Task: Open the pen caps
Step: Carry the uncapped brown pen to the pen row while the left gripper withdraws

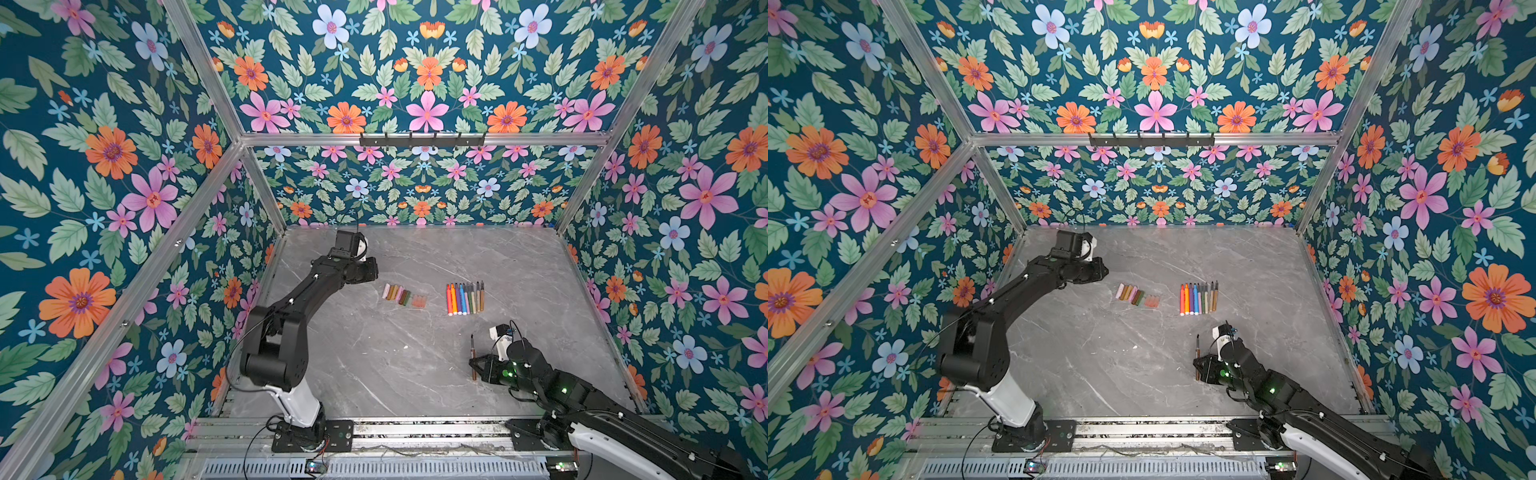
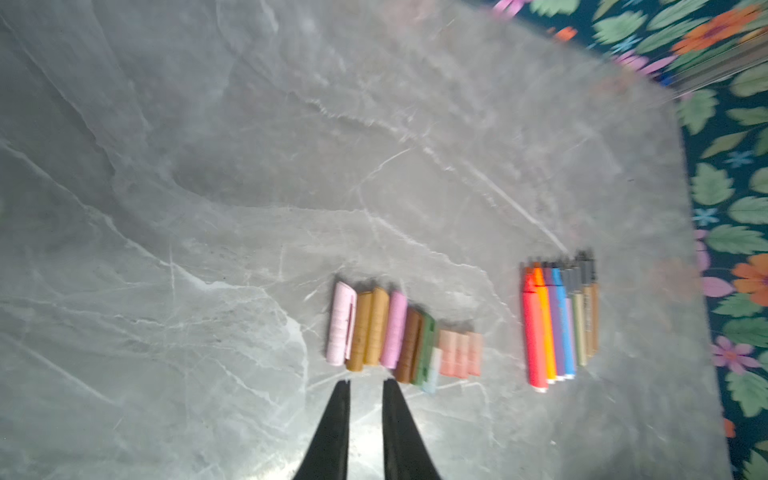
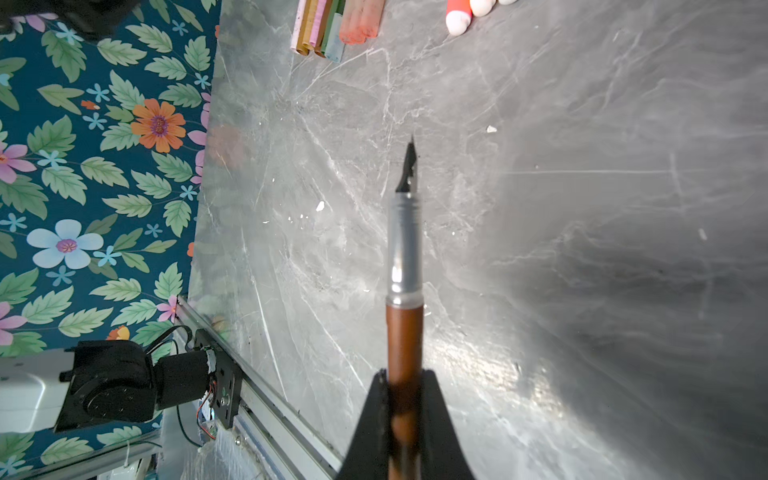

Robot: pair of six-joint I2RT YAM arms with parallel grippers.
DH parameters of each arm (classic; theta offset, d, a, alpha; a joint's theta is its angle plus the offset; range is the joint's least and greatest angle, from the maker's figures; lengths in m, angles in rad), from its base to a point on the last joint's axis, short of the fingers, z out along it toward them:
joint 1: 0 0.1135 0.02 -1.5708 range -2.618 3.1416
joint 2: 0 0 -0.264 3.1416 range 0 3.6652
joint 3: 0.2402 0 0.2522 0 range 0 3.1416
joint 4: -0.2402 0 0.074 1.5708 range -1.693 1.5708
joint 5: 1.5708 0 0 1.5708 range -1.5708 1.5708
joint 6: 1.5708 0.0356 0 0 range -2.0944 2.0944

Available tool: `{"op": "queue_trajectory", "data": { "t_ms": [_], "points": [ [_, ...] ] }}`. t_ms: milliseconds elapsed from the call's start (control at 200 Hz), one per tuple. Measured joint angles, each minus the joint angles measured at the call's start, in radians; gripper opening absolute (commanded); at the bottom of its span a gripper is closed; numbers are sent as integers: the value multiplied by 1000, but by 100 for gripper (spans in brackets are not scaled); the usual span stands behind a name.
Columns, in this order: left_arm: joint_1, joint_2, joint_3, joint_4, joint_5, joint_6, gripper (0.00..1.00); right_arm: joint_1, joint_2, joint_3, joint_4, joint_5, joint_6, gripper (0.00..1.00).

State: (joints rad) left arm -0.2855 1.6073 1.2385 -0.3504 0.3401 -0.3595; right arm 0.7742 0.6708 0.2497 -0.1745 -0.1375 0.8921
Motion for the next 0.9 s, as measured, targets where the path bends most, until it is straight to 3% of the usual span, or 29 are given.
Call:
{"op": "queue_trajectory", "data": {
  "t_ms": [280,450,610,720,900],
  "points": [
    [0,-443,-181,-79,51,21,23,-218,236,43,105,-205,-13,0],
    [0,-678,-351,-173,77,21,24,-467,313,278,-10,-308,-174,0],
    [-2,-793,-433,-219,63,21,26,-708,508,498,-124,-378,-354,0],
    [-2,-863,-451,-211,50,20,29,-828,692,582,-142,-468,-405,0],
    [-2,-915,-455,-203,28,18,29,-867,899,661,-147,-513,-432,0]
  ]
}}
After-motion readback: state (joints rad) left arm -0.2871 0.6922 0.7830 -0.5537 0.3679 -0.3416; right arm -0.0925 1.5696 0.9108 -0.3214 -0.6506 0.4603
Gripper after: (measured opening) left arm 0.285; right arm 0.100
